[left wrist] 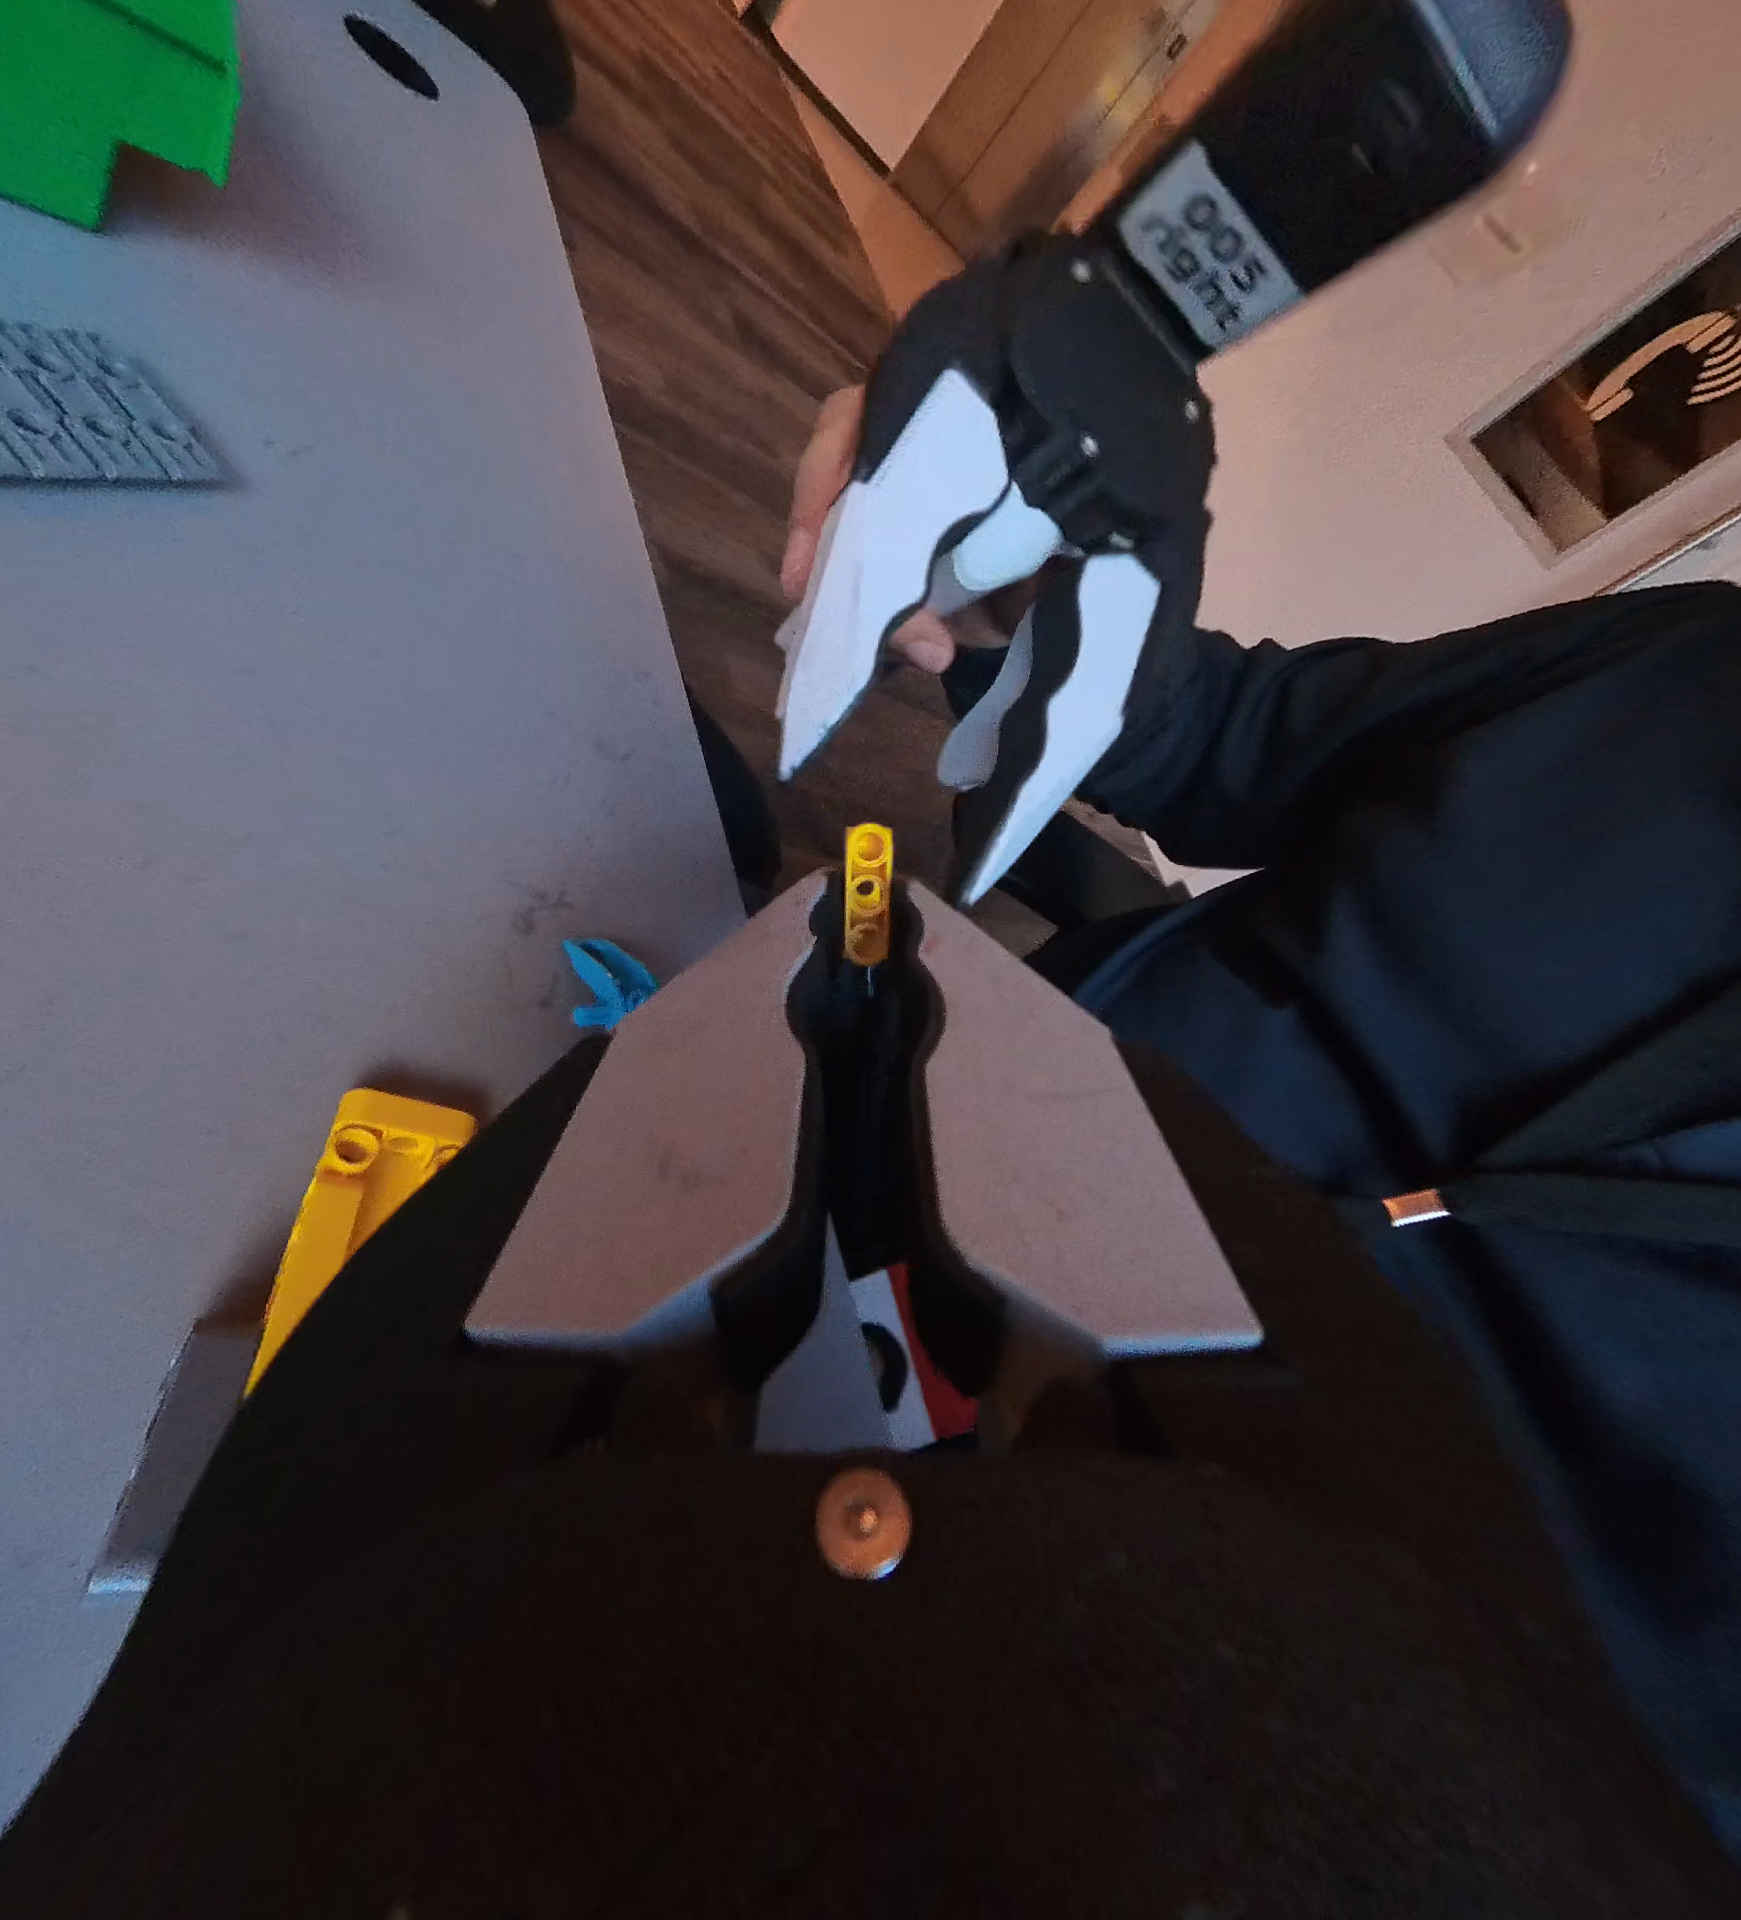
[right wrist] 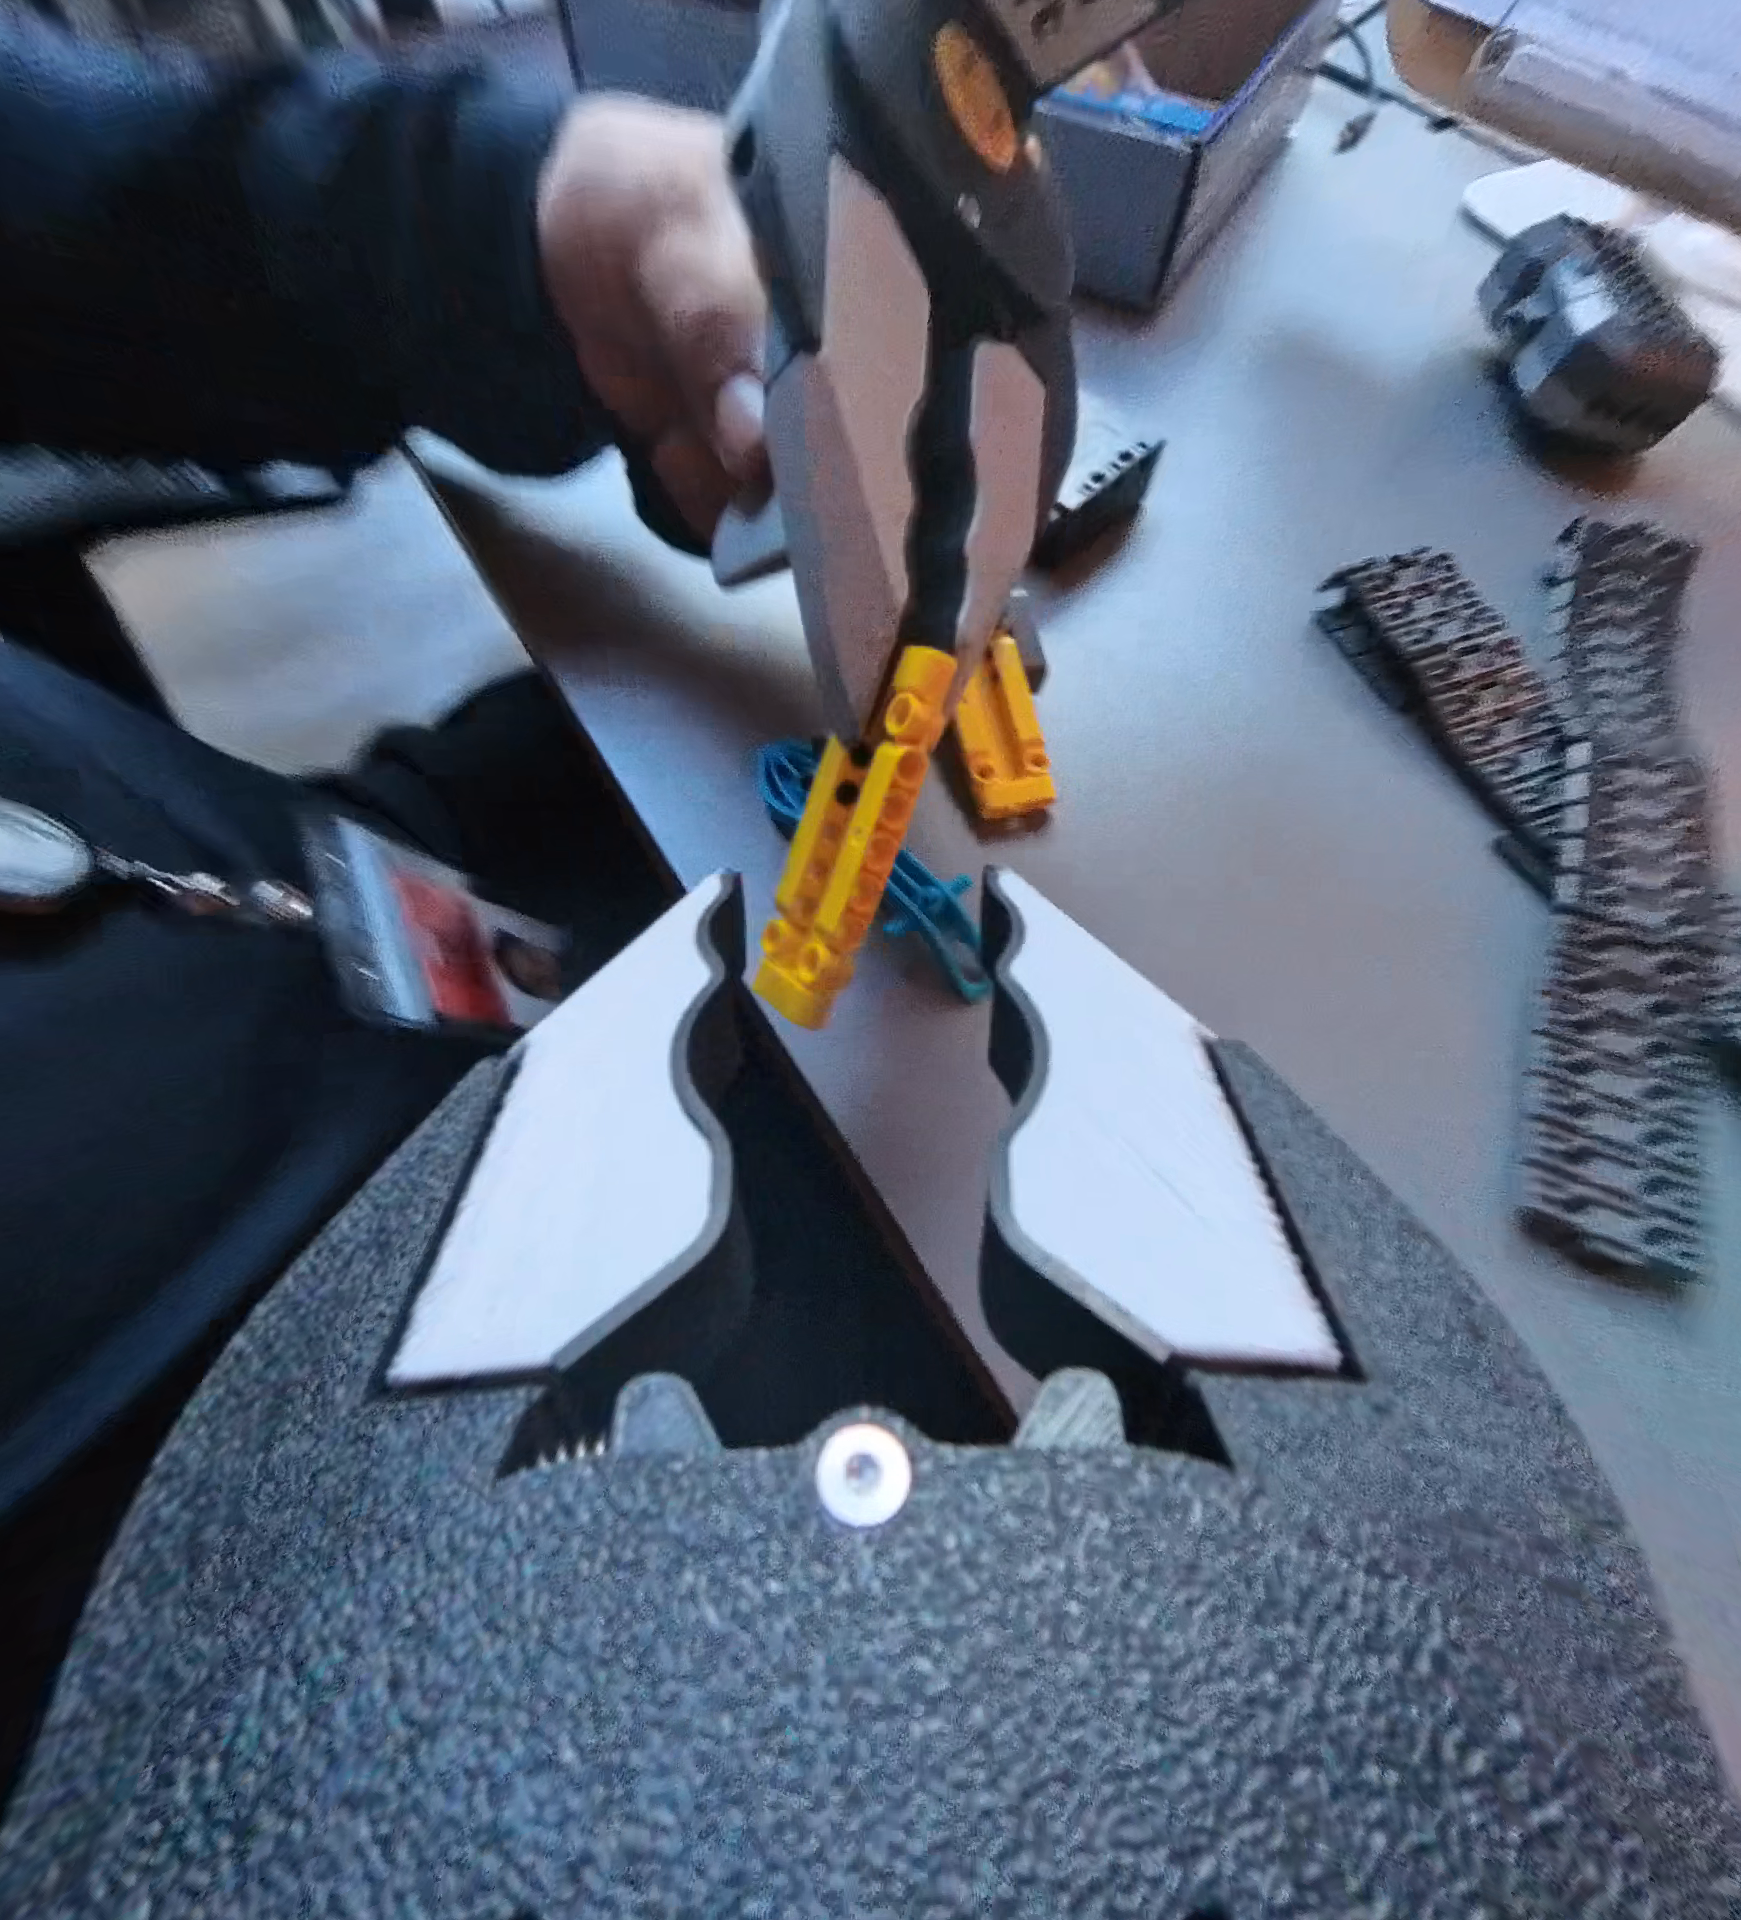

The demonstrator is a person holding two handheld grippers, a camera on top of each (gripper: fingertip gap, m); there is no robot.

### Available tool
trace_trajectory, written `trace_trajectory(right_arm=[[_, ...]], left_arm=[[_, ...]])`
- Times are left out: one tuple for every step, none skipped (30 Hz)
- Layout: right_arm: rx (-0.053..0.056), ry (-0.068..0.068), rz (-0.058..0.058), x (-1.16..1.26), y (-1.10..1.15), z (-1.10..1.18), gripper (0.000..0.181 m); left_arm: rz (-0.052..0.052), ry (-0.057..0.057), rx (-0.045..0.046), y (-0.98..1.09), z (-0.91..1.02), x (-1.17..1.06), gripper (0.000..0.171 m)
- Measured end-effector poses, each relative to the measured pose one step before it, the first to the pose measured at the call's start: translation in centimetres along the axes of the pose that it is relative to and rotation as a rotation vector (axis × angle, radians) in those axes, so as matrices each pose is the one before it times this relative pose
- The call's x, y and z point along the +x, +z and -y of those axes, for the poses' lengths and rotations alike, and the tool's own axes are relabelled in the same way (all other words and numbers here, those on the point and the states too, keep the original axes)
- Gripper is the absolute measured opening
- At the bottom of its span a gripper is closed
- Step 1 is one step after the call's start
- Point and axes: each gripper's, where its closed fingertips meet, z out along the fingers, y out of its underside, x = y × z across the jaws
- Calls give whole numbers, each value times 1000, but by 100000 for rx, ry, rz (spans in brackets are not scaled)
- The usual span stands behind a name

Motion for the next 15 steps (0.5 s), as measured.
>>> trace_trajectory(right_arm=[[2748, 6780, 4271, -115, -58, 294, 38], [2225, 5139, 3864, -170, -5, 241, 32], [1767, 3529, 2736, -129, 41, 178, 31], [871, 2354, 404, 145, 69, 47, 25], [305, 1658, 217, 129, 83, -5, 16], [77, 1306, 1585, -143, 88, 2, 13], [73, 1229, 1183, -128, 83, 20, 7], [434, 1243, 140, 27, 55, 74, 7], [654, 1086, 192, 16, 31, 118, 6], [511, 958, -114, 52, 4, 110, 6], [-198, 814, -1522, 250, 9, 31, 6], [-1165, 444, -2394, 382, 21, -97, 5], [-1828, -204, -2899, 407, 44, -164, 5], [-2280, -1232, -4409, 576, 20, -192, 5], [-3277, -2302, -5421, 658, 17, -290, 4]], left_arm=[[212, 1537, 967, 32, 55, 45, 6], [-687, 512, 1698, 31, 182, 184, 6], [-1863, 202, 1923, 12, 217, 342, 6], [-1941, 338, 1843, 32, 197, 383, 6], [468, 438, 1114, 18, 89, 11, 6], [920, 512, 183, 0, -28, -74, 6], [240, 305, 504, -49, 9, 9, 6], [532, -79, 799, -85, 62, -35, 6], [561, 101, 1048, -86, 88, -30, 6], [855, 406, 1034, -56, 86, -50, 6], [2400, 842, 809, -16, 66, -227, 6], [3972, 781, -170, 44, -57, -383, 6], [5255, 676, -1858, 8, -252, -496, 7], [6335, 1620, -3448, -77, -493, -584, 12], [5949, 2852, -4082, -163, -640, -431, 21]])
